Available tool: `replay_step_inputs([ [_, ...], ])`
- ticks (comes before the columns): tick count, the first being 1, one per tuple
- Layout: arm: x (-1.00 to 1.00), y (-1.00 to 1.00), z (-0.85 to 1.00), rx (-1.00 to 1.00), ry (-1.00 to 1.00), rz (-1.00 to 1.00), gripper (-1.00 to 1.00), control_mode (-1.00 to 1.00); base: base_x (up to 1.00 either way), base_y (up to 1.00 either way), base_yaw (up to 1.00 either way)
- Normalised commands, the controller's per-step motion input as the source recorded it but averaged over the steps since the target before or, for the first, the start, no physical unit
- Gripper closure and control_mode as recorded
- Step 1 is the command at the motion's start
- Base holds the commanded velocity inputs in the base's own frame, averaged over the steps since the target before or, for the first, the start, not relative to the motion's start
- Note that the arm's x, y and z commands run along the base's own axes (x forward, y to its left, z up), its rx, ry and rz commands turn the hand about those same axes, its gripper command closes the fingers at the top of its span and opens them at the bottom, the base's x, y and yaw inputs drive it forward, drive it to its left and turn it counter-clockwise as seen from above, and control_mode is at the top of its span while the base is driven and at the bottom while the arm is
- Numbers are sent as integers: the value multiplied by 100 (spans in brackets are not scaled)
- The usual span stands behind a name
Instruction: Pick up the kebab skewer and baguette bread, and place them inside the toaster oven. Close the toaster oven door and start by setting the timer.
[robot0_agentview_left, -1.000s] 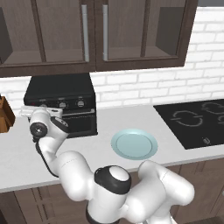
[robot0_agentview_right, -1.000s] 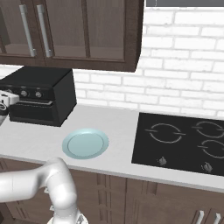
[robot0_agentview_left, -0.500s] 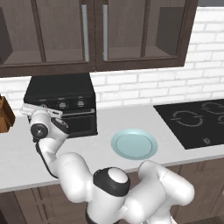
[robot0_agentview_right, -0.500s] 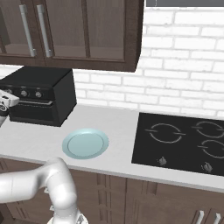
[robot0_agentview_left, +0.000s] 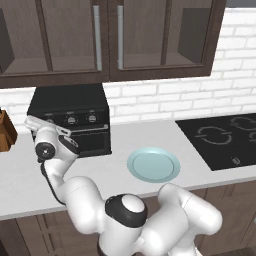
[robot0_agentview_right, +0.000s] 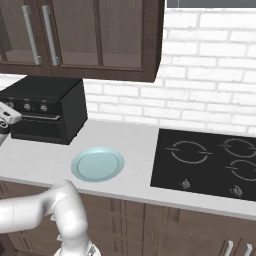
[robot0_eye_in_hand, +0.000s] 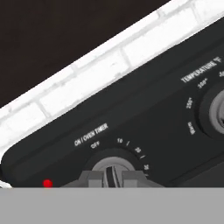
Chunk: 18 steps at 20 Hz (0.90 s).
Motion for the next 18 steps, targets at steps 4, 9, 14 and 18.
replay_step_inputs([
  [4, 0, 0, 0, 15, 0, -3, 100, -100, 0, 0, 0],
  [9, 0, 0, 0, 15, -1, -4, 100, -100, 0, 0, 0],
  [14, 0, 0, 0, 15, 0, -4, 100, -100, 0, 0, 0],
  [18, 0, 0, 1, 15, -1, -4, 100, -100, 0, 0, 0],
])
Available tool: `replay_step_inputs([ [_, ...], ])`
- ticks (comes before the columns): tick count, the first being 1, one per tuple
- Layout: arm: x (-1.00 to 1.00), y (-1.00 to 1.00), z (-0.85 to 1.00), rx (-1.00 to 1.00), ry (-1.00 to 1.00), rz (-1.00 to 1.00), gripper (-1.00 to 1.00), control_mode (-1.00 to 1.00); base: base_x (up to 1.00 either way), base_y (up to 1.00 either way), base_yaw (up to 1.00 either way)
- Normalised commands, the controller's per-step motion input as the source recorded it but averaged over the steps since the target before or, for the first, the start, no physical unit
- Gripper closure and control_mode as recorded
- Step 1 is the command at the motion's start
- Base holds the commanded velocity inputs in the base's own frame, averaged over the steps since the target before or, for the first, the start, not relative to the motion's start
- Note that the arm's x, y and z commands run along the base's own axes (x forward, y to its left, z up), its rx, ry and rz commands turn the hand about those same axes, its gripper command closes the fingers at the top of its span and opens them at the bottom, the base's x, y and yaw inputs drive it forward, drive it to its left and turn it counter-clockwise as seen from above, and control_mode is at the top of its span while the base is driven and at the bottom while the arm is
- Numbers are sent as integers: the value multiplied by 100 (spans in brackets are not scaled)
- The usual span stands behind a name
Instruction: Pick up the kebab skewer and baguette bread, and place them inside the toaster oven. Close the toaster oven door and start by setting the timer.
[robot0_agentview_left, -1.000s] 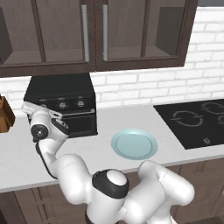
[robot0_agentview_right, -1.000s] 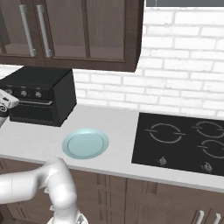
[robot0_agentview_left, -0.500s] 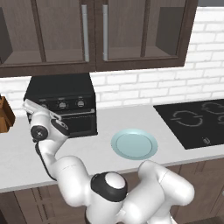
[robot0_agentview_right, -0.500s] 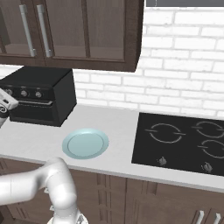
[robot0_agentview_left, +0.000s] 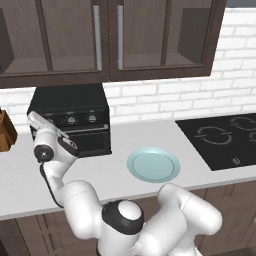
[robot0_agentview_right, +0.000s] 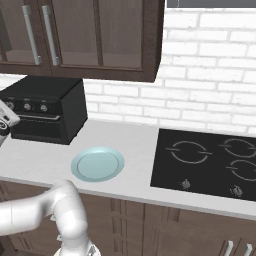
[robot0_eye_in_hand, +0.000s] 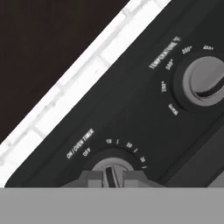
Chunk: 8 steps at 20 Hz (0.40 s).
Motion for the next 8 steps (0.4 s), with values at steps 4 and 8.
replay_step_inputs([
  [4, 0, 0, 1, 13, 0, -5, 100, -100, 0, 0, 0],
  [8, 0, 0, 0, 14, 0, -5, 100, -100, 0, 0, 0],
])
